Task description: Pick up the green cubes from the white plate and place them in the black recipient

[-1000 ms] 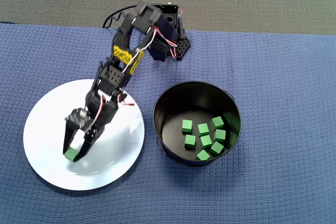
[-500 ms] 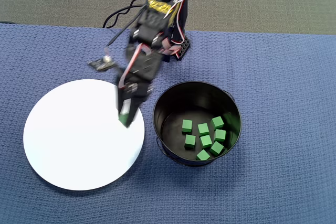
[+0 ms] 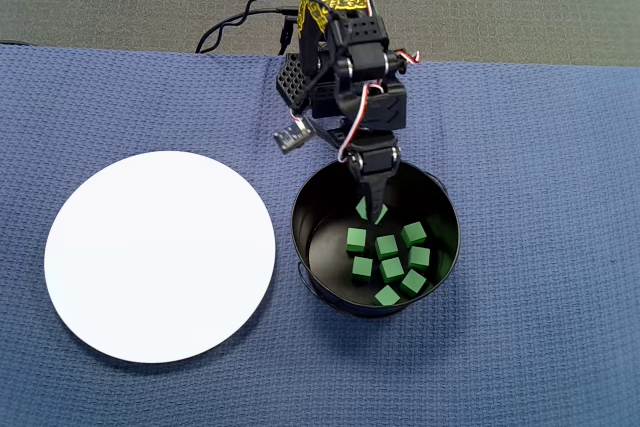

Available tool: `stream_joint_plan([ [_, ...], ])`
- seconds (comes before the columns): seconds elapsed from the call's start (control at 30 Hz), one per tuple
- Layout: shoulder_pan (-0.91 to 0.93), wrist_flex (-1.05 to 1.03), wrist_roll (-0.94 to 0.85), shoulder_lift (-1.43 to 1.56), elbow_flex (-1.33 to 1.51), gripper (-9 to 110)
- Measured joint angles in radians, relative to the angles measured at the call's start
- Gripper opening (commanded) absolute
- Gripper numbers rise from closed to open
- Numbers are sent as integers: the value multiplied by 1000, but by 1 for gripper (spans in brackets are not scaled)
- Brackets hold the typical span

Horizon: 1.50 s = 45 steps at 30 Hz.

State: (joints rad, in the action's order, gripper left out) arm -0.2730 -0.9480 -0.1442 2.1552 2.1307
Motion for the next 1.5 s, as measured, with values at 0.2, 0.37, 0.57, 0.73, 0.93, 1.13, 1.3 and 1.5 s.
stream_joint_plan([
  [0.2,31,-34,5,41,-5,29],
  [0.37,123,-74,5,193,21,9],
  [0.57,204,-98,31,495,227,1],
  [0.73,275,-114,26,742,445,0],
  [0.93,328,-161,-2,879,598,0],
  [1.13,331,-218,-14,905,623,0],
  [1.3,331,-301,-14,907,586,0],
  [1.5,330,-328,5,911,494,0],
])
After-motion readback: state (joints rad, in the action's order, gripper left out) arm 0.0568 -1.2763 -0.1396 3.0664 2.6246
